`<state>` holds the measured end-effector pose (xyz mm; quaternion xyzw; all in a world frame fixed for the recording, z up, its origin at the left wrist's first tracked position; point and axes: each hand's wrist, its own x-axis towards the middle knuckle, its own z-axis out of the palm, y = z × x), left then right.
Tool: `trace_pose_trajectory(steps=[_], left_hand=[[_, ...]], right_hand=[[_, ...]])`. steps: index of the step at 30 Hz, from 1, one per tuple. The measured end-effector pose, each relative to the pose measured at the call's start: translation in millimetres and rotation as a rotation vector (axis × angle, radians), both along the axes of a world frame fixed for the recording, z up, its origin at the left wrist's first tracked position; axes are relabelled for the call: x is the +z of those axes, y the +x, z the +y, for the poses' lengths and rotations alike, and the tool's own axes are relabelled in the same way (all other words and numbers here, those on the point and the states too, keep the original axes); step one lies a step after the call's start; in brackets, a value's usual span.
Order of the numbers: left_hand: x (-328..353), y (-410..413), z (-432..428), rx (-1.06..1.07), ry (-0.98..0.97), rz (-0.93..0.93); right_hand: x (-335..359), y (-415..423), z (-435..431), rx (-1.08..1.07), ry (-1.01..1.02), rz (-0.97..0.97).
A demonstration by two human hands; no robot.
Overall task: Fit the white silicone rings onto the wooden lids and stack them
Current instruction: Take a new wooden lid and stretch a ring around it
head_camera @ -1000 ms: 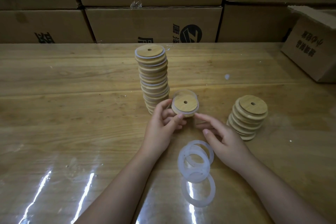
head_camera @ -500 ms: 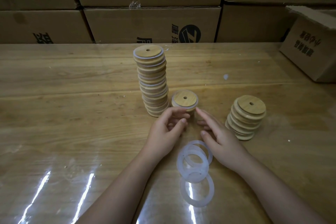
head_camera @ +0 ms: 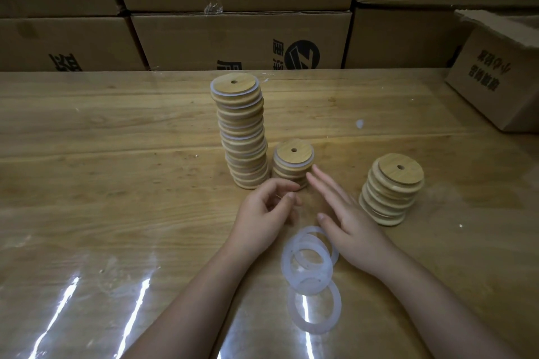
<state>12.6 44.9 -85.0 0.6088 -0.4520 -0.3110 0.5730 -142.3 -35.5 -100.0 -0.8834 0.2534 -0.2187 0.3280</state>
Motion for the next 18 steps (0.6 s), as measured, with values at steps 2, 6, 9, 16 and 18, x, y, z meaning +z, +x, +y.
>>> trace_pose_trajectory(steps=[2,6,9,16,18], left_hand=[[1,0,0,-0.01,-0.045,-0.068],[1,2,0,-0.007,-0.109,-0.142],[0,1,1,0.037,-0.106,-0.067],[-3,1,1,-0.046,0.013,0.012],[-4,2,1,-0.059,0.035,-0.043]], right_hand=[[1,2,1,0.012,-0.067,0.066],[1,3,3,-0.003,-0.084,0.043],[8,2,8,-0.11,-0.138,-0.166],[21,-10,6,-0.672,-0.634,-0.271],[20,-15,0,-0.768,-0.581,-0.196]])
